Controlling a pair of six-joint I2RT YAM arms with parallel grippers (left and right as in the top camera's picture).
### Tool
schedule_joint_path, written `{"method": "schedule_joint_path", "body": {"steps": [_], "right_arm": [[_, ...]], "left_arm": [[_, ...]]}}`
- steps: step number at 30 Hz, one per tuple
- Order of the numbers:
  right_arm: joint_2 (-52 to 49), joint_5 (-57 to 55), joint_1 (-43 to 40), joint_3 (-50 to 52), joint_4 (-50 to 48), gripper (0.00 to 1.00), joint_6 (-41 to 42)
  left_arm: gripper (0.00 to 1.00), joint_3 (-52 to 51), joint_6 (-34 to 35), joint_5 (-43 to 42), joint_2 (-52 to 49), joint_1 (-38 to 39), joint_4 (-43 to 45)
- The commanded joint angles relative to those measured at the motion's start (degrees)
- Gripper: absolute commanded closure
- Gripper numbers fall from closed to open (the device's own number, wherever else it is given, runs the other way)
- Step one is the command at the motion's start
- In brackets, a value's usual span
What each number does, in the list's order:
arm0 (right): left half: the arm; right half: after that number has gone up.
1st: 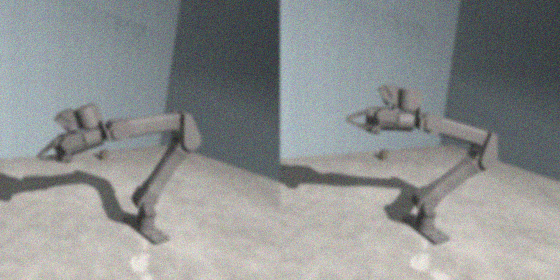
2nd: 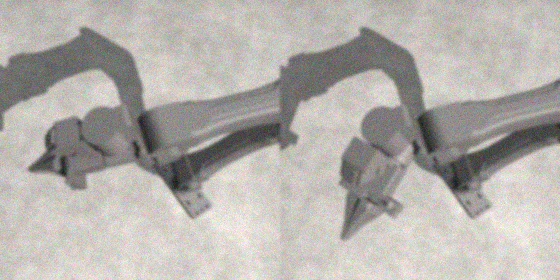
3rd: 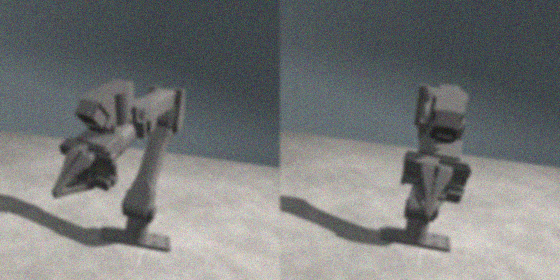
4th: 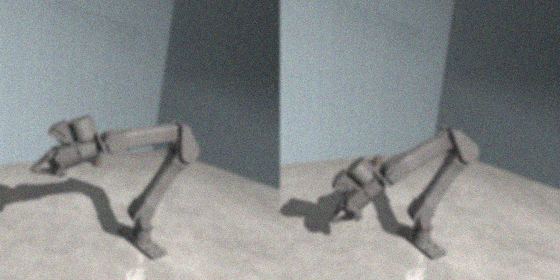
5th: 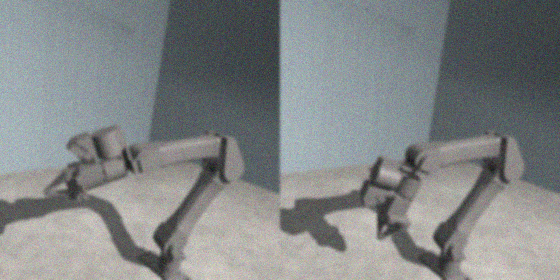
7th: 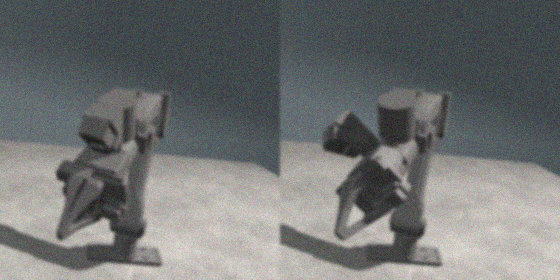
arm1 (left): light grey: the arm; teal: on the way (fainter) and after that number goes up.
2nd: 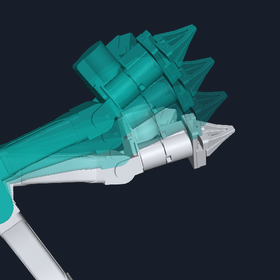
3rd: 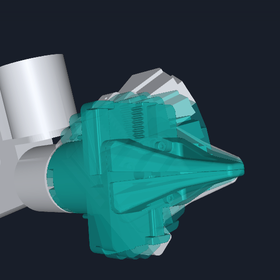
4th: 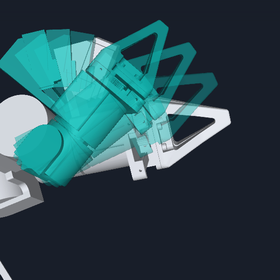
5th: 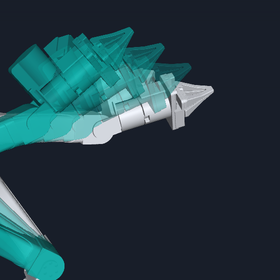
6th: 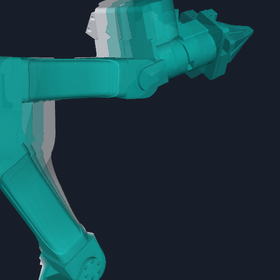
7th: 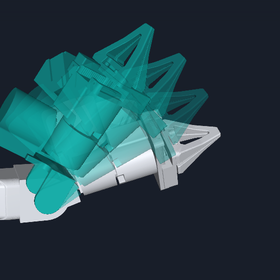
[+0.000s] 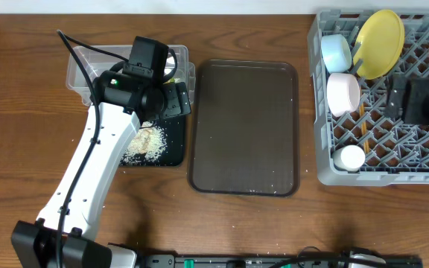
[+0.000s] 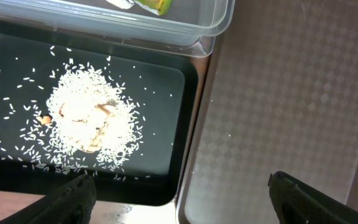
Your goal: Sort waste into correct bins and load items into the dishwasher rack
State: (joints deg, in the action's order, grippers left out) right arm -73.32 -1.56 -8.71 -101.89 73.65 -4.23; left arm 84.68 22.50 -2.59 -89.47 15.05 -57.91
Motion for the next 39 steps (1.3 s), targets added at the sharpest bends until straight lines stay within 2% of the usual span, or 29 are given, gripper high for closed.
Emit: {"method": "schedule_joint_path", "body": {"steps": [1, 4, 7, 10, 13, 20, 27, 34, 39], "right_arm": [[2.69, -3.1, 0.48, -0.11, 2.91, 0.01, 1.42], [4.42, -3.78, 0.5, 0.31, 3.61, 0.01, 2.32], [8.98, -3.76, 0.55, 5.46, -3.72, 0.01, 2.29], [16.74, -2.4, 1.03, 17.9, -17.18, 0.01, 2.29], [26.53, -0.7, 2.43, 34.77, -31.61, 0.01, 2.34], [45.31, 0.61, 6.56, 64.63, -50.14, 0.01, 3.41], [60.28, 2.75, 9.84, 87.54, -66.53, 0.01, 3.82], [70.42, 3.54, 10.99, 99.56, -72.61, 0.01, 4.39], [73.05, 3.54, 11.19, 101.57, -72.17, 0.01, 4.42]], "left_arm": [[0.09, 0.24, -0.11, 0.7, -0.15, -0.31, -0.11], [0.09, 0.24, -0.11, 0.7, -0.15, -0.31, -0.11], [0.09, 0.24, -0.11, 0.7, -0.15, -0.31, -0.11], [0.09, 0.24, -0.11, 0.7, -0.15, -0.31, -0.11], [0.09, 0.24, -0.11, 0.7, -0.15, -0.31, -0.11], [0.09, 0.24, -0.11, 0.7, -0.15, -0.31, -0.11], [0.09, 0.24, -0.11, 0.7, -0.15, -0.31, -0.11], [0.09, 0.24, -0.11, 0.7, -0.15, -0.31, -0.11], [0.09, 0.24, -0.11, 0.7, -0.15, -0.31, -0.11]]}}
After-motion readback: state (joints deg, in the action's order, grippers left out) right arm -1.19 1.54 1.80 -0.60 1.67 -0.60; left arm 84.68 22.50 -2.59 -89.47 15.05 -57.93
